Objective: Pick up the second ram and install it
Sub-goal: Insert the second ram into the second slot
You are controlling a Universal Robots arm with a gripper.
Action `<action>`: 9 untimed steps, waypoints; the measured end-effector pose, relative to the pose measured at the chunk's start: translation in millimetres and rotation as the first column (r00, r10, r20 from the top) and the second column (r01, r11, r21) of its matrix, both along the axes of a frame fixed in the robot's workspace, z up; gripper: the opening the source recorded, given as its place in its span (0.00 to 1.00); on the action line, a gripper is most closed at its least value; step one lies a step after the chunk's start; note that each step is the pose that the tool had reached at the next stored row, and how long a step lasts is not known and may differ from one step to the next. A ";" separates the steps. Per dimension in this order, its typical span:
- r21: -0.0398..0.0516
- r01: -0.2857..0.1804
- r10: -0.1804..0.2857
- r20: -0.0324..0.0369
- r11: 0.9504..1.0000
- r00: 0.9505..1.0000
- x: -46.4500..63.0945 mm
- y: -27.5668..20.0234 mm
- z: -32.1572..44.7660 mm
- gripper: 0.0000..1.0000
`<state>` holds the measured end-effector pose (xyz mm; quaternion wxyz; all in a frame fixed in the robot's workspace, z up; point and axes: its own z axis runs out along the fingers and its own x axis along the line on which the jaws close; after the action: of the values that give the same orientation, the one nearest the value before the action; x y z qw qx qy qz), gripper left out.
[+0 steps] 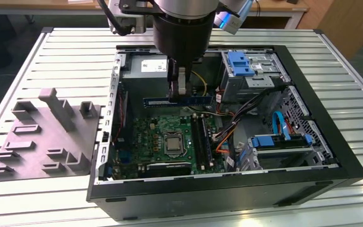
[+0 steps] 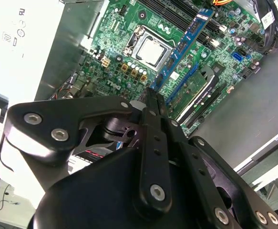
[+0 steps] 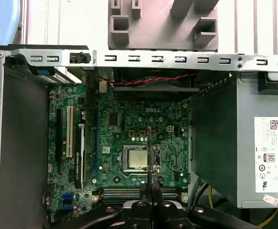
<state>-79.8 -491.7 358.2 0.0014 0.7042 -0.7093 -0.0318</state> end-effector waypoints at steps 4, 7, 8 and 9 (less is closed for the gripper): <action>0.000 0.000 0.000 0.000 1.000 1.000 0.0 0.0 0.0 0.12; 0.000 0.005 -0.005 0.000 1.000 1.000 0.0 0.0 -0.1 0.12; 0.000 0.013 -0.013 0.000 1.000 1.000 0.0 -0.1 -0.2 0.12; 0.000 0.024 -0.024 0.000 1.000 1.000 0.0 0.0 -0.4 0.12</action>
<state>-79.8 -491.7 357.8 0.0010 0.6956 -0.7177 -0.0319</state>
